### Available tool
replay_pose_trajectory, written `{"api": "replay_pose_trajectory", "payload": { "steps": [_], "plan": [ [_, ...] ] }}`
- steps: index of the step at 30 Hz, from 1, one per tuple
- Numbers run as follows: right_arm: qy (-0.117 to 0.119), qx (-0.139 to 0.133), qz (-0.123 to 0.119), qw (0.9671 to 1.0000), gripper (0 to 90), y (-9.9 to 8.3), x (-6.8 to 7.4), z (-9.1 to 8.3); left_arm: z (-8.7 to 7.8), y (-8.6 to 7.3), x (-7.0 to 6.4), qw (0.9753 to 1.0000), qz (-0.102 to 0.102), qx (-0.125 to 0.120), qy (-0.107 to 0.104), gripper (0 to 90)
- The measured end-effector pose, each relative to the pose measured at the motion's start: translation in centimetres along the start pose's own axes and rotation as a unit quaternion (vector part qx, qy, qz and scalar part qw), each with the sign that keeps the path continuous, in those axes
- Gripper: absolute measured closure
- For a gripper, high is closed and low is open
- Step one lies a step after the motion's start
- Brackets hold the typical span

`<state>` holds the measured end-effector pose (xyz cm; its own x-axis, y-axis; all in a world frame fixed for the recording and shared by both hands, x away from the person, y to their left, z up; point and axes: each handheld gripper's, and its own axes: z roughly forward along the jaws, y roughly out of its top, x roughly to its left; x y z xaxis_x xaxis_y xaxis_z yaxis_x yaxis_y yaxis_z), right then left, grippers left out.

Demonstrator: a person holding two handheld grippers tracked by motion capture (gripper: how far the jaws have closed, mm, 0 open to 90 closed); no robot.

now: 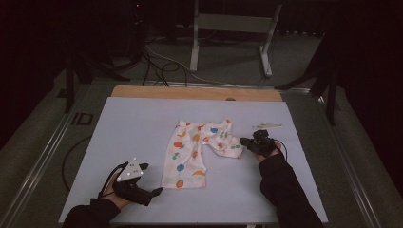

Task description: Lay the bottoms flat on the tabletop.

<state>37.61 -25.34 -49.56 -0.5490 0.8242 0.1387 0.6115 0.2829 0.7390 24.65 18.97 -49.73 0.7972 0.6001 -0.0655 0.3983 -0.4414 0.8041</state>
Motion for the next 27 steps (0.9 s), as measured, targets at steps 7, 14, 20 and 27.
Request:
{"api": "replay_pose_trajectory", "payload": {
  "steps": [7, 14, 20, 27],
  "plan": [
    [0.069, -0.071, -0.059, 0.9933, 88.6, 0.8, 2.9, -3.9, -0.1, 0.1, 0.0, 1.0, -0.004, -0.007, 0.0, 0.9],
    [0.133, -0.042, -0.126, 0.9822, 88.5, -0.4, 5.5, -5.5, -0.2, 0.1, 0.1, 1.0, -0.005, -0.008, 0.0, 0.9],
    [0.156, -0.001, -0.132, 0.9789, 88.4, -2.8, 5.9, -6.2, -0.2, 0.1, 0.1, 1.0, -0.005, -0.008, -0.001, 0.9],
    [0.156, 0.015, -0.118, 0.9806, 88.7, -4.6, 5.2, -7.3, -0.2, 0.1, 0.1, 0.9999, -0.006, -0.009, -0.002, 0.9]
  ]
}}
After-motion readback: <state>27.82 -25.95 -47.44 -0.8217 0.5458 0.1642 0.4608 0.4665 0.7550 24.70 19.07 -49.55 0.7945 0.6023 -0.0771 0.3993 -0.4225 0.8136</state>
